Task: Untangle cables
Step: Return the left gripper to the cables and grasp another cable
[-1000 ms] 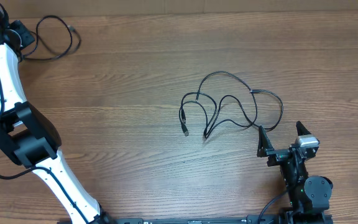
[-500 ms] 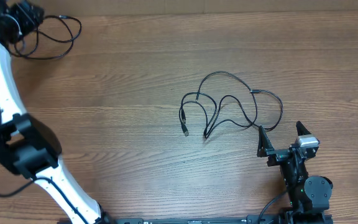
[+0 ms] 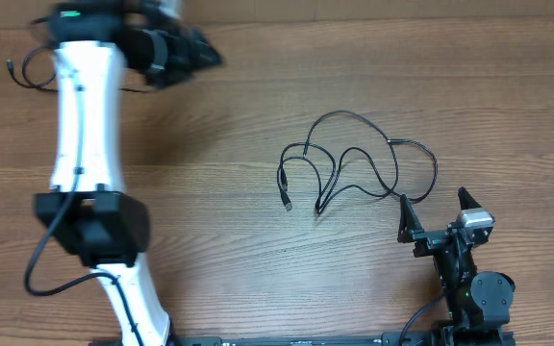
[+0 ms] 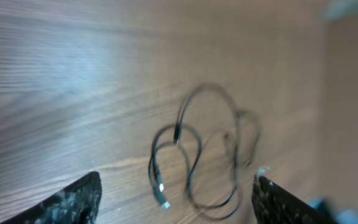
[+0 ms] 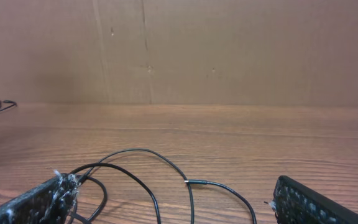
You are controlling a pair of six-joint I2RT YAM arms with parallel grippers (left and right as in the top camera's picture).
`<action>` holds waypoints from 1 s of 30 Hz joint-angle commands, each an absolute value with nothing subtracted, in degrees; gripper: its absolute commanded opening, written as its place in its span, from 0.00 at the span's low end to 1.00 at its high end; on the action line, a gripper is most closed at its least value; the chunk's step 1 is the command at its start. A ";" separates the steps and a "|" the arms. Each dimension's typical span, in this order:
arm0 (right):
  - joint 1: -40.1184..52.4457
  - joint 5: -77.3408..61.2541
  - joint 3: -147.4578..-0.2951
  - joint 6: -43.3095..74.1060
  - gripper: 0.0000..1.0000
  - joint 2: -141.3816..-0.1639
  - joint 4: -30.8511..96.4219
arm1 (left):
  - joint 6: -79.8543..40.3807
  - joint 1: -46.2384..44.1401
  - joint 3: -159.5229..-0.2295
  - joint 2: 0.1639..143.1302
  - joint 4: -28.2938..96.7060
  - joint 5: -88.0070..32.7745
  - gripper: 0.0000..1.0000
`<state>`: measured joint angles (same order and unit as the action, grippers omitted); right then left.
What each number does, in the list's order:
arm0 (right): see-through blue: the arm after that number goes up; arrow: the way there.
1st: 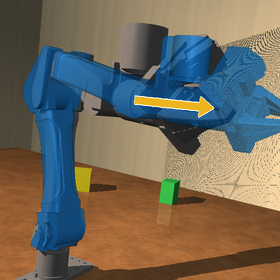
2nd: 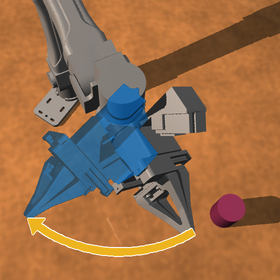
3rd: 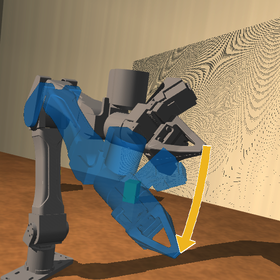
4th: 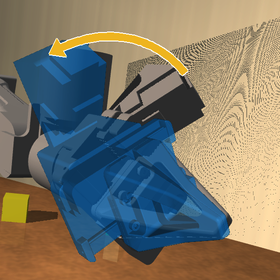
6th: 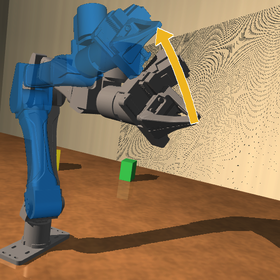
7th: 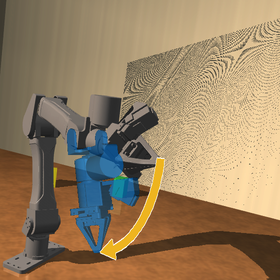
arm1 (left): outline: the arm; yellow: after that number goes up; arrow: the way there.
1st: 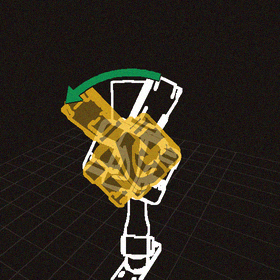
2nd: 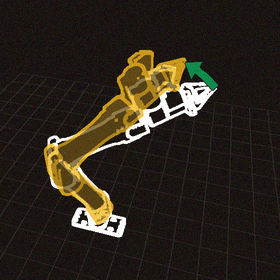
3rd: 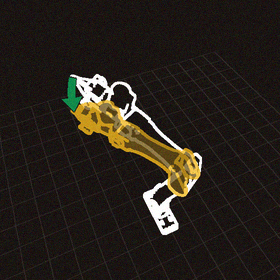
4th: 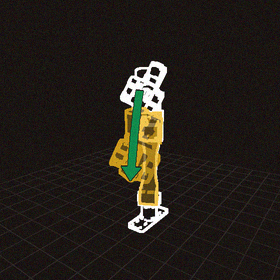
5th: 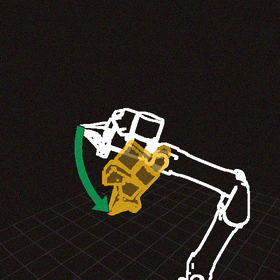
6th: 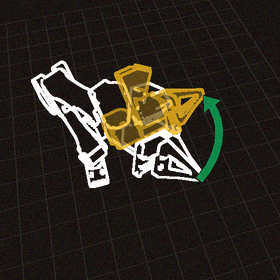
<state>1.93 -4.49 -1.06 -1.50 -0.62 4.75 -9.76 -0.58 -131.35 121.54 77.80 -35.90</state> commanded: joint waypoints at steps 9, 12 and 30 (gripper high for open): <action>2.20 -4.60 -0.47 -1.58 1.00 -0.16 4.56 | -1.89 -26.28 -123.85 121.62 74.83 -17.32 0.84; 2.20 -4.60 -0.47 -1.58 1.00 -0.16 4.56 | -1.93 -30.33 -119.24 121.84 70.89 -16.51 0.83; 2.20 -4.60 -0.47 -1.58 1.00 -0.16 4.56 | -10.81 -37.21 -103.74 122.98 56.16 -18.22 0.56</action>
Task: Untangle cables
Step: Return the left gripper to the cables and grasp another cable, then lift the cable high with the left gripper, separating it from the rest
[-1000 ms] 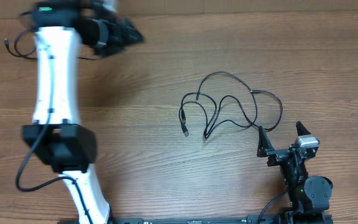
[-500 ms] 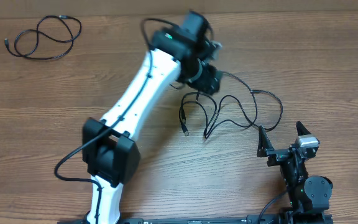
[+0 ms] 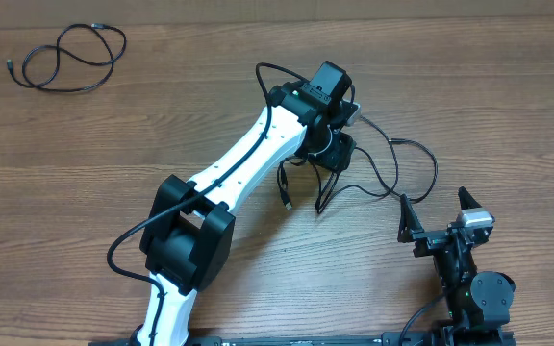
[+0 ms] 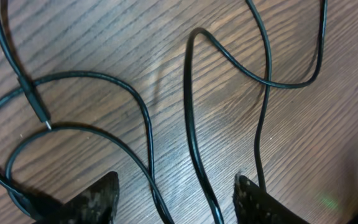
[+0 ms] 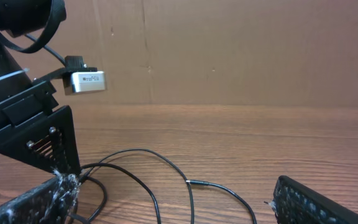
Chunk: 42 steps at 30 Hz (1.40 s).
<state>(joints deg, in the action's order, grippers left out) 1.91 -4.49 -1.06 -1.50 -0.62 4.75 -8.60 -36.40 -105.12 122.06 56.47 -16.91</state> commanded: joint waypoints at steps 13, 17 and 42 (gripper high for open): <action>2.20 -4.60 -0.47 -1.58 1.00 -0.16 4.56 | -12.23 -37.69 -104.75 125.47 55.42 -19.97 0.04; 2.20 -4.60 -0.47 -1.58 1.00 -0.16 4.56 | -9.69 -36.77 -112.12 124.66 58.67 -21.45 0.04; 2.20 -4.60 -0.47 -1.58 1.00 -0.19 4.56 | -7.22 -35.92 -165.34 120.92 62.37 -22.48 0.04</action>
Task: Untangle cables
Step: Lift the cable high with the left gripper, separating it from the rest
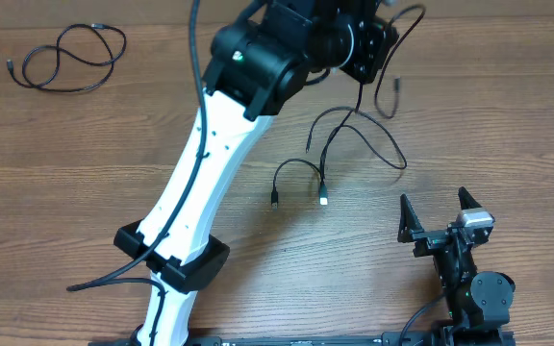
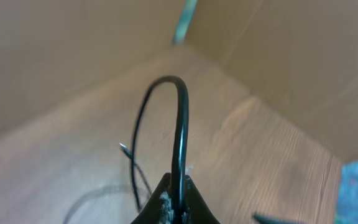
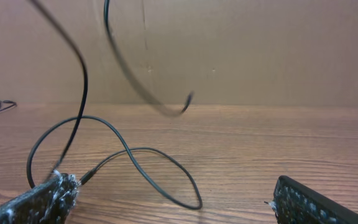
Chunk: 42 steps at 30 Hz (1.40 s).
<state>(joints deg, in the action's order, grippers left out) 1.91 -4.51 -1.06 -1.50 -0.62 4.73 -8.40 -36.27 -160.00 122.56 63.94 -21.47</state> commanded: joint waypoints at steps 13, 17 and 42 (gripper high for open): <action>2.20 -4.60 -0.47 -1.58 1.00 -0.16 4.56 | 0.62 -35.90 -168.13 121.08 59.24 -3.46 0.04; 2.20 -4.60 -0.47 -1.58 1.00 -0.16 4.56 | -13.06 -35.81 -168.03 121.75 55.81 -18.52 0.04; 2.20 -4.60 -0.47 -1.58 1.00 -0.16 4.56 | -25.10 -32.99 -168.05 123.92 34.15 -16.60 0.04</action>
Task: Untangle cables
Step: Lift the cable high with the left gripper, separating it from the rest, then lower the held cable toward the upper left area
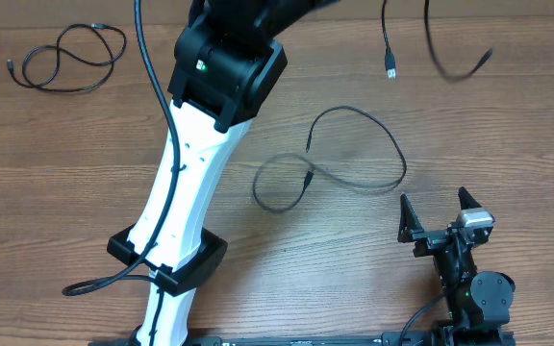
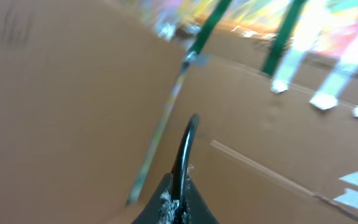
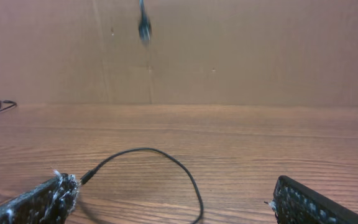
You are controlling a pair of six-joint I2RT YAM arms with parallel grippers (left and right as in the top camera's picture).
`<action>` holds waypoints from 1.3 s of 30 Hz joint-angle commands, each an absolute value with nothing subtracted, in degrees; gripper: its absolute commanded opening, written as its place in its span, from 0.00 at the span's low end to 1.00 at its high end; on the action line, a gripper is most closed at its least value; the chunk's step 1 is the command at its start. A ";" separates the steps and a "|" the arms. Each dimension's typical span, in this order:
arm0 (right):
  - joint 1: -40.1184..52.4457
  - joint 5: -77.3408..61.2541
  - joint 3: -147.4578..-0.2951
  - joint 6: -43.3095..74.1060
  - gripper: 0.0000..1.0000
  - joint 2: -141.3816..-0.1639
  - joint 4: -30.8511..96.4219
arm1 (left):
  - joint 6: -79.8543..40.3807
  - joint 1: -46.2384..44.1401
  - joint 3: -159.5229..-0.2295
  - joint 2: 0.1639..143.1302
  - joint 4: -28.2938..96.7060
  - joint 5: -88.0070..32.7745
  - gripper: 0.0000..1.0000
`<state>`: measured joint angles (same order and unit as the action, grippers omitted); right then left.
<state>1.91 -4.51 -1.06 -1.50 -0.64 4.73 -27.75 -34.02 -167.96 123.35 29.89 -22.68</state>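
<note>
My left gripper (image 2: pixel 178 190) is shut on a black cable (image 2: pixel 184 146) and raised high, facing the cardboard wall. In the overhead view that cable's plug (image 1: pixel 390 65) and a blurred stretch of it dangle in the air at the top right. A second black cable (image 1: pixel 359 115) lies alone on the table as an open loop, also seen as the lying cable (image 3: pixel 166 155) in the right wrist view. My right gripper (image 1: pixel 433 200) rests open near the front edge, just right of that loop, holding nothing.
A third, coiled cable (image 1: pixel 65 50) lies at the table's far left corner. My left arm (image 1: pixel 195 163) stretches up across the left-middle of the overhead view. A cardboard wall (image 3: pixel 229 50) stands behind the table.
My left gripper has risen higher with its cable. The held cable now hangs free of the table, and the other cable has dropped off it and lies flat by itself.
First my left arm was at the far left, open, with two cables tangled mid-table. Then its open gripper was down over the tangle. Then it was shut on one cable, lifted with the other draped along. Now the two cables are apart.
</note>
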 commanded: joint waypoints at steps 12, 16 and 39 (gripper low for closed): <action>2.20 -4.60 -0.47 -1.58 1.00 -0.16 4.56 | -29.82 -16.97 -168.05 124.01 51.68 0.62 0.04; 2.20 -4.60 -0.47 -1.58 1.00 -0.16 4.56 | -40.51 -8.62 -168.05 124.01 61.04 0.60 0.04; 2.20 -4.60 -0.47 -1.58 1.00 -0.16 4.56 | -45.74 9.43 -168.05 124.25 84.27 -11.44 0.04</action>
